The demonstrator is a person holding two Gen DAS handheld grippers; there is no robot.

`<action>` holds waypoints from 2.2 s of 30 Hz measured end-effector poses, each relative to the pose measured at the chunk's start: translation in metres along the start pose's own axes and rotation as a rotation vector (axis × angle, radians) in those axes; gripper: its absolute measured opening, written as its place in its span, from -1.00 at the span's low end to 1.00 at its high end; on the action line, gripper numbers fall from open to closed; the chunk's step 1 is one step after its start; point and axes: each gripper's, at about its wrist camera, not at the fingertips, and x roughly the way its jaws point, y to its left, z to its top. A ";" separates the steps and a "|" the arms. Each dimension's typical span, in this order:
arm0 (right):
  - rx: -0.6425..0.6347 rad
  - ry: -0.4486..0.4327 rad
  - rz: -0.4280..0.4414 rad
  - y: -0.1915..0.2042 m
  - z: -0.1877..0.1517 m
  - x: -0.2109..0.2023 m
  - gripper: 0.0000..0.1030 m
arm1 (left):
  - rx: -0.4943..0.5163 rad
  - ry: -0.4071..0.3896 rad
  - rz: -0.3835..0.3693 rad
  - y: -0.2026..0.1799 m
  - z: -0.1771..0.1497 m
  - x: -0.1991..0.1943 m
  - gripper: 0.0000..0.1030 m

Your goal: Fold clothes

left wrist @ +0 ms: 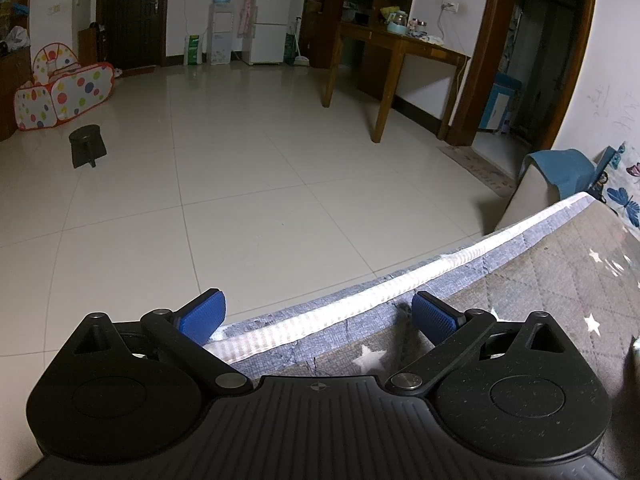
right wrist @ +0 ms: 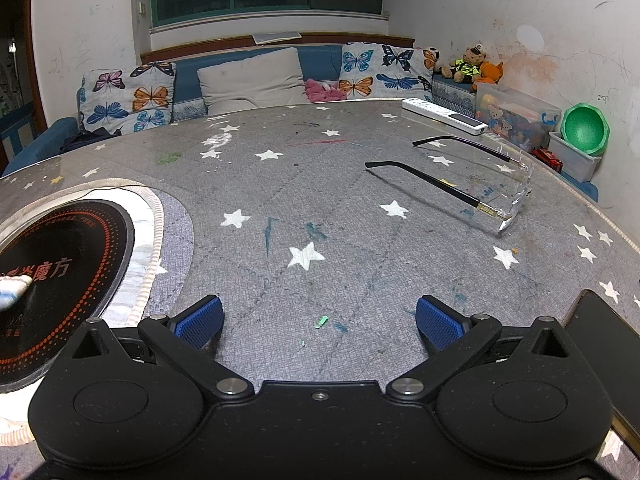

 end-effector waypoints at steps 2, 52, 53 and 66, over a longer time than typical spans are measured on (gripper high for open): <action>0.000 0.000 0.000 0.000 0.000 0.000 1.00 | -0.001 0.000 -0.001 0.001 0.000 0.001 0.95; 0.000 0.001 0.000 0.000 0.000 0.000 1.00 | 0.012 0.005 0.009 -0.009 0.000 0.008 0.95; 0.000 0.001 0.000 0.000 0.000 0.000 1.00 | 0.012 0.005 0.009 -0.010 0.000 0.008 0.95; 0.001 0.002 0.001 0.004 0.000 0.002 1.00 | 0.015 0.006 0.011 -0.006 0.000 0.007 0.96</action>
